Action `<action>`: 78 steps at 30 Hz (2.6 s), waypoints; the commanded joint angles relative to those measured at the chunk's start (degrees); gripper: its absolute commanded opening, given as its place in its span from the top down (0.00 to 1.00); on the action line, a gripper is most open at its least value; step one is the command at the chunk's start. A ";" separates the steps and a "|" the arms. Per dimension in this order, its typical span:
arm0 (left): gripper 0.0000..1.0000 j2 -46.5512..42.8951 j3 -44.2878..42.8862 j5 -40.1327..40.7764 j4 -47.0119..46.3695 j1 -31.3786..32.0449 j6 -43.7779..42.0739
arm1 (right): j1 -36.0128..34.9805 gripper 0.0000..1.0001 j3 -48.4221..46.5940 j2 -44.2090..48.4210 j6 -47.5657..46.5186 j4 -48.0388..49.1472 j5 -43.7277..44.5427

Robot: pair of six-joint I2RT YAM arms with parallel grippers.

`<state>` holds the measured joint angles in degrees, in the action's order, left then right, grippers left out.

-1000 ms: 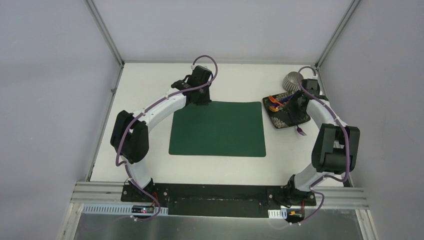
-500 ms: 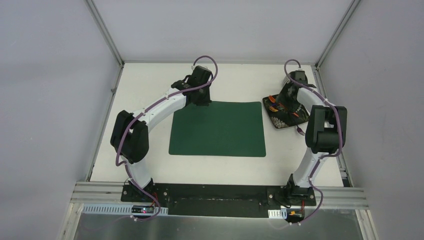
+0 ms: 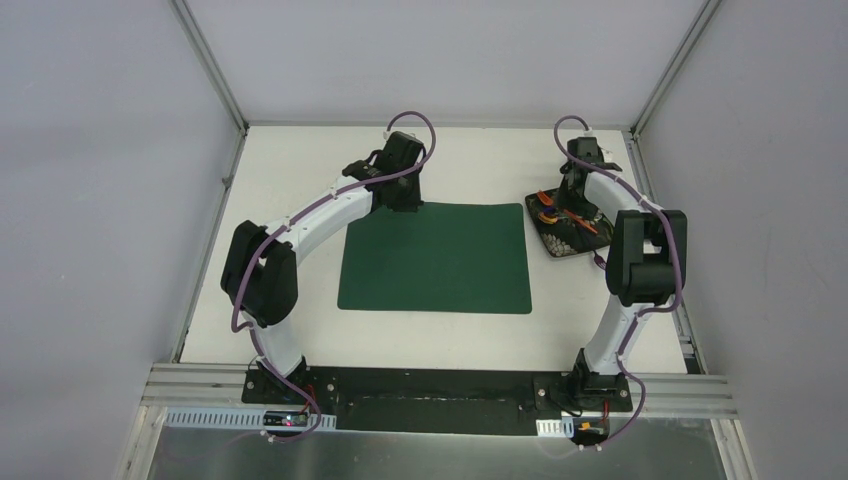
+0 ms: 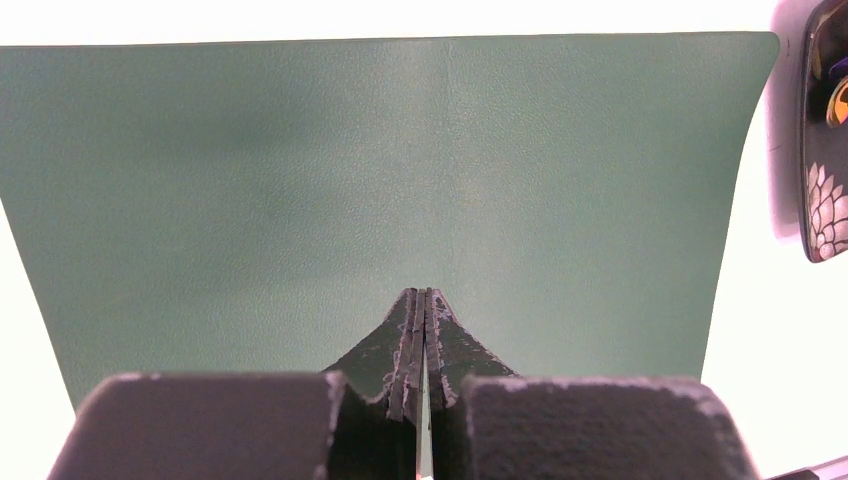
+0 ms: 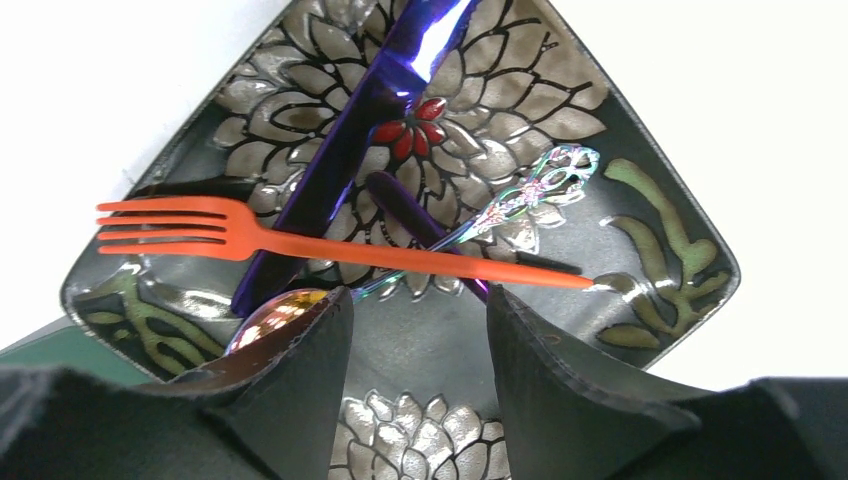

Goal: Set the dinner table for one person
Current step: Pick up the spoon from the center of the board.

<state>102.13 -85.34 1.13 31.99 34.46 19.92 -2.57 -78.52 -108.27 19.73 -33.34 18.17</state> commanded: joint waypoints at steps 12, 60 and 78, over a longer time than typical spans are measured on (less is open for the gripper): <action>1.00 -1.93 0.53 0.08 0.21 0.10 -0.93 | 0.29 0.46 -5.53 -6.68 -3.36 -0.70 0.30; 1.00 -1.12 -0.27 -3.20 0.87 0.25 -0.32 | -3.66 0.95 6.48 -3.05 0.43 1.35 -4.90; 1.00 -1.00 -0.70 -3.94 0.87 0.47 0.12 | -7.05 1.00 6.81 6.57 1.09 -1.56 -2.28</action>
<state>102.13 -85.34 -2.04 32.21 34.48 19.94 -7.35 -71.83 -106.74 20.05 -29.98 15.40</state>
